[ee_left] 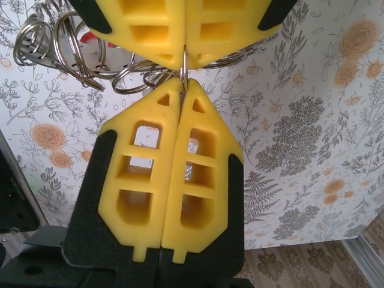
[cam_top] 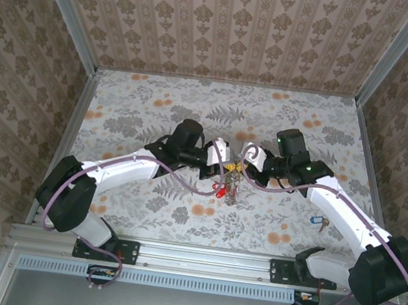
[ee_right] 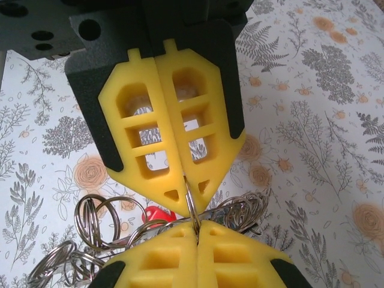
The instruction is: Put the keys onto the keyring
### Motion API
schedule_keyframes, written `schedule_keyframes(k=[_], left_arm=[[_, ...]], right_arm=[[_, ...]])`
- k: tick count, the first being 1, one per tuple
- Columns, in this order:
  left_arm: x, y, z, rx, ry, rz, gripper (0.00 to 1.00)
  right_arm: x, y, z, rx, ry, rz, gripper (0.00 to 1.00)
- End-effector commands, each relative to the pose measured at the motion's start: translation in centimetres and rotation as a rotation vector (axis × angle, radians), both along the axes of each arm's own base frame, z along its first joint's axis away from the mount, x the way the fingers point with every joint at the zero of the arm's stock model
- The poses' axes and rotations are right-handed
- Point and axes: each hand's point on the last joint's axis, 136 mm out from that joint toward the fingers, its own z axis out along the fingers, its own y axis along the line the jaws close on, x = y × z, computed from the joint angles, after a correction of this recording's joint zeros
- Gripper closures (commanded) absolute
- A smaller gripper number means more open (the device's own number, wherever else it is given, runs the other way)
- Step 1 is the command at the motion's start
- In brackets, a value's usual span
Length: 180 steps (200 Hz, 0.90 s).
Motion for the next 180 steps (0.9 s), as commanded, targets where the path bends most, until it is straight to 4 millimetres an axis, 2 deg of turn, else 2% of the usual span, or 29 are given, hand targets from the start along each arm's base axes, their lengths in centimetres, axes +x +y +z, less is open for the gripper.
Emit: schedule_keyframes(k=[1, 18, 45, 68, 100, 126, 173, 180], left_arm=[[0.8, -0.3, 0.1, 0.008, -0.022, 0.023, 1.0], [0.7, -0.4, 0.6, -0.016, -0.021, 0.018, 1.0], [0.1, -0.7, 1.9, -0.095, -0.009, -0.017, 1.0], [-0.2, -0.7, 2.5, -0.138, -0.003, -0.028, 1.0], [-0.5, -0.7, 2.9, -0.171, 0.005, -0.044, 1.0], [-0.6, -0.7, 3.1, -0.189, 0.013, -0.049, 1.0], [-0.4, -0.6, 3.0, -0.187, 0.006, -0.025, 1.0], [-0.2, -0.5, 2.8, -0.173, 0.003, -0.015, 0.94]], right_arm=[[-1.0, 0.9, 3.4, 0.048, -0.08, 0.062, 1.0], [-1.0, 0.8, 3.3, 0.05, -0.094, 0.058, 1.0], [-0.9, 0.8, 2.3, 0.075, -0.086, 0.054, 0.93], [-0.8, 0.8, 2.3, 0.152, -0.059, 0.054, 0.86], [-0.4, 0.7, 2.4, 0.209, -0.046, 0.048, 0.85], [-0.3, 0.6, 2.5, 0.242, -0.029, 0.052, 0.86], [-0.2, 0.0, 2.1, 0.202, -0.018, 0.036, 0.97], [-0.3, 0.0, 2.2, 0.195, -0.018, 0.038, 0.99]])
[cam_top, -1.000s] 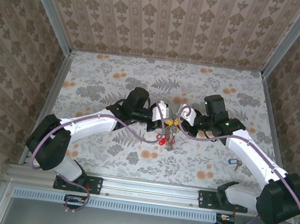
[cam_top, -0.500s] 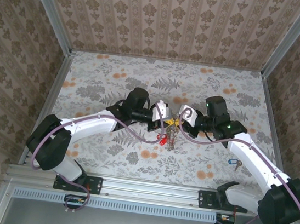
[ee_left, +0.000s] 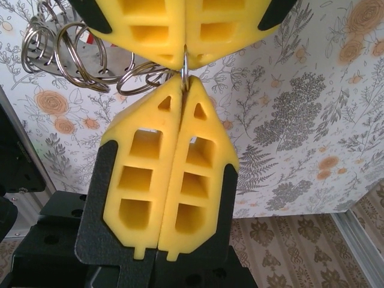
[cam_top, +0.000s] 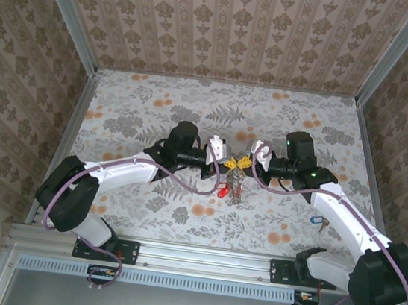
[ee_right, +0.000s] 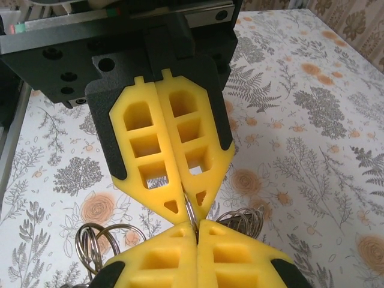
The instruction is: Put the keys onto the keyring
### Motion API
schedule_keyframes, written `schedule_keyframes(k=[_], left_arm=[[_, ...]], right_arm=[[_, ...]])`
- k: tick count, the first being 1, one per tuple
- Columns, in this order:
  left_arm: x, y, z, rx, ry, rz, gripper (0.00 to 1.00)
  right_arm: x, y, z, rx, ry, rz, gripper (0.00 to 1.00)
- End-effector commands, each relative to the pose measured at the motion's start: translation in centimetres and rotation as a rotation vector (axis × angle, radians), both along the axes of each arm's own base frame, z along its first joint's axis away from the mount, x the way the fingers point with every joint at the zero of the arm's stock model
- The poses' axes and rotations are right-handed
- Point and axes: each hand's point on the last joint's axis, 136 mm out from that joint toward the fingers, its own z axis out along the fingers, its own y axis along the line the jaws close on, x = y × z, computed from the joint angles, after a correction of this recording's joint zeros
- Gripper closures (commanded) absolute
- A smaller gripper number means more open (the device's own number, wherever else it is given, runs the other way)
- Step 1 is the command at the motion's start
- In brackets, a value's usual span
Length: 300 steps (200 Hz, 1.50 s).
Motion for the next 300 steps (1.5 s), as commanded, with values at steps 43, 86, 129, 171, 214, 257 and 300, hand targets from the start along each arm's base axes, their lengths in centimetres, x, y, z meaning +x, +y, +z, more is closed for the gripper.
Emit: schedule_keyframes(k=[43, 86, 129, 171, 214, 257, 300], left_arm=[[0.1, 0.0, 0.3, 0.085, -0.069, -0.002, 0.84], [0.4, -0.2, 0.2, 0.123, -0.089, 0.002, 0.85], [0.3, -0.7, 0.4, 0.114, -0.084, -0.012, 0.95], [0.2, -0.6, 0.6, 0.086, -0.075, -0.01, 1.0], [-0.1, -0.5, 1.8, 0.007, -0.063, -0.017, 1.0], [-0.5, -0.6, 2.1, -0.026, -0.055, -0.035, 1.0], [-0.7, -0.6, 2.2, -0.041, -0.042, -0.053, 1.0]], right_arm=[[-0.8, 0.1, 0.9, -0.073, -0.026, 0.029, 1.0], [-1.0, 0.3, 1.2, -0.125, -0.04, 0.031, 1.0], [-1.4, 0.9, 2.0, -0.115, -0.058, 0.051, 1.0], [-1.1, 0.4, 1.4, -0.101, -0.086, 0.011, 0.9], [-1.0, 0.1, -0.5, -0.024, 0.019, 0.006, 0.82], [-0.3, 0.0, -0.8, 0.048, 0.033, -0.02, 0.85], [-0.1, 0.1, -0.2, 0.077, 0.024, -0.01, 0.86]])
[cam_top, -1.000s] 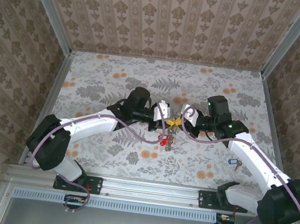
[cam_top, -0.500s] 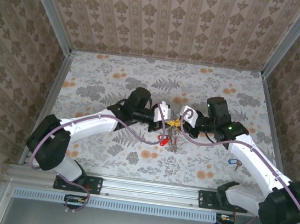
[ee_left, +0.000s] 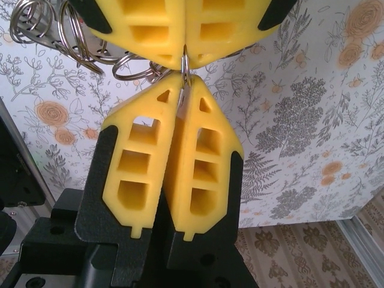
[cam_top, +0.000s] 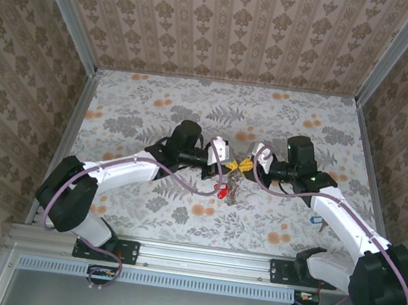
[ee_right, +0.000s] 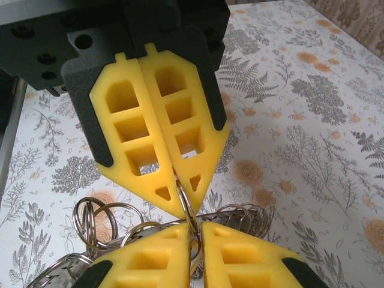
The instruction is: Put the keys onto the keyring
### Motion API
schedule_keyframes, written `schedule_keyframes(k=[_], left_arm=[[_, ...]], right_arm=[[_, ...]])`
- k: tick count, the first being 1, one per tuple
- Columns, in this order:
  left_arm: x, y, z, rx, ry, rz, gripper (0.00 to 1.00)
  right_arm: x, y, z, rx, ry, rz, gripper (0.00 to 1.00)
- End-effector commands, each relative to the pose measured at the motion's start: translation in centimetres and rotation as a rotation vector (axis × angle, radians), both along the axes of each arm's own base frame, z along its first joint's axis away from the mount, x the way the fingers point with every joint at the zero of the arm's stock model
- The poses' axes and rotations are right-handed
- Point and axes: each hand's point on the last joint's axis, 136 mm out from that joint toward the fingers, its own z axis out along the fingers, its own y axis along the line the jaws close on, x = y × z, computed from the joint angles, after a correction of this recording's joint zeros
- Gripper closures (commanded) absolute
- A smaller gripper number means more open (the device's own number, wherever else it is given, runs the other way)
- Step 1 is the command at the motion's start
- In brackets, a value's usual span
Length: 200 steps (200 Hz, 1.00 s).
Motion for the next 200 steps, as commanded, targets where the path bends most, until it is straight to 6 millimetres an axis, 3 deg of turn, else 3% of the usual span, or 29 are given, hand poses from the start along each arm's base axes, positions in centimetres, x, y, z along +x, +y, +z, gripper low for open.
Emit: schedule_keyframes(k=[1, 50, 86, 97, 129, 200], left_arm=[[-0.5, -0.4, 2.3, -0.084, -0.022, -0.046, 1.0], [-0.6, -0.3, 2.3, -0.091, -0.01, -0.055, 1.0], [-0.5, -0.3, 2.6, -0.093, -0.016, -0.047, 1.0], [-0.5, -0.2, 2.4, -0.084, -0.016, -0.042, 1.0], [-0.1, 0.0, 1.1, -0.002, -0.029, -0.013, 0.86], [0.3, -0.2, -0.6, 0.178, -0.05, -0.013, 0.87]], right_arm=[[-0.1, 0.6, 0.7, 0.055, -0.005, 0.03, 0.86], [0.2, 0.6, 0.6, 0.049, -0.011, 0.032, 0.87], [0.2, 0.4, 0.3, 0.01, -0.001, 0.033, 0.94], [0.2, 0.4, 0.5, 0.005, 0.0, 0.035, 0.97], [-0.3, 0.5, 1.2, -0.048, -0.007, 0.044, 1.0], [-1.0, 0.9, 2.6, -0.117, -0.055, 0.064, 1.0]])
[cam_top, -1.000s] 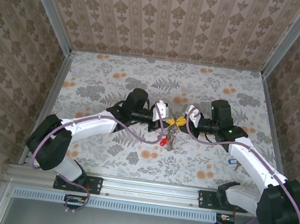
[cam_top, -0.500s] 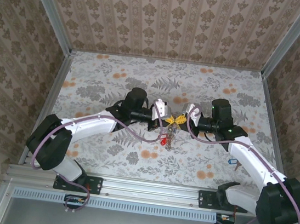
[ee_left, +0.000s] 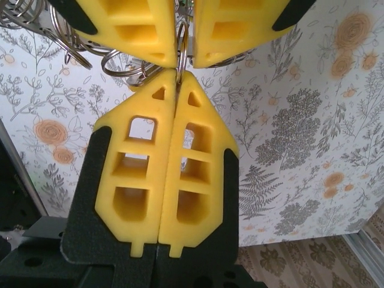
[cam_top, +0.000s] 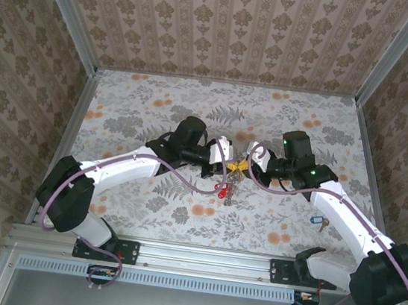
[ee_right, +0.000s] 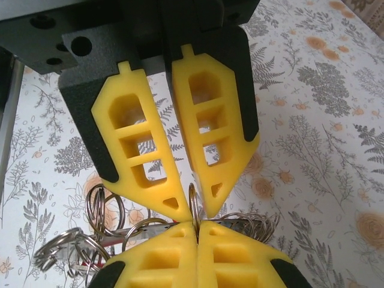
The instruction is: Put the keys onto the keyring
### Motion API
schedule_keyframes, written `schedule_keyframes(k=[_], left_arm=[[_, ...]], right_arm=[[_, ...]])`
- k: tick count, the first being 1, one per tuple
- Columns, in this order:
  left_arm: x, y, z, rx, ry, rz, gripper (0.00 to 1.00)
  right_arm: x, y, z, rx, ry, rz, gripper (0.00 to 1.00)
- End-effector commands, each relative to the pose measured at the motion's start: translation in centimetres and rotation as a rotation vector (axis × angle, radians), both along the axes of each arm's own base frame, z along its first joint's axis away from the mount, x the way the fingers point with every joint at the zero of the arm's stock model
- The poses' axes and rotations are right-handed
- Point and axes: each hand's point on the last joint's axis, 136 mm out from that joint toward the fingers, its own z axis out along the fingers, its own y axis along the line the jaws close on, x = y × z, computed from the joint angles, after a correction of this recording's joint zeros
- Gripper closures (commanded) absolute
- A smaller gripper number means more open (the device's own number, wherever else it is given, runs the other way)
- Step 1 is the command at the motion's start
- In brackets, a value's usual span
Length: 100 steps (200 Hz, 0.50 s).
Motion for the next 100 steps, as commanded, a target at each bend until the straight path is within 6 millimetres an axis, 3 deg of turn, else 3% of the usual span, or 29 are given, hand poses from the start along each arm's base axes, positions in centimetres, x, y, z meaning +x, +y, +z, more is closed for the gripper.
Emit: schedule_keyframes(k=[1, 20, 38, 50, 85, 100], left_arm=[[0.2, -0.2, -0.7, 0.069, -0.017, -0.009, 0.87], [0.1, -0.4, -0.8, 0.068, -0.013, -0.013, 0.9], [0.1, -0.5, -0.6, 0.055, -0.013, -0.013, 1.0], [0.1, -0.6, -0.4, 0.048, -0.013, -0.014, 1.0], [0.3, -0.4, 0.4, -0.016, -0.009, 0.001, 1.0], [0.0, -0.4, 1.3, -0.066, 0.001, -0.014, 1.0]], right_arm=[[-0.6, 0.6, 2.1, 0.008, -0.052, 0.044, 1.0], [-0.8, 0.9, 2.5, 0.011, -0.064, 0.053, 1.0], [-0.9, 0.9, 2.5, 0.007, -0.068, 0.055, 1.0], [-0.9, 0.9, 2.6, 0.011, -0.071, 0.053, 1.0], [-0.2, 0.2, 1.1, 0.005, -0.082, -0.005, 0.84], [0.4, -0.1, 0.3, 0.007, -0.055, -0.042, 0.83]])
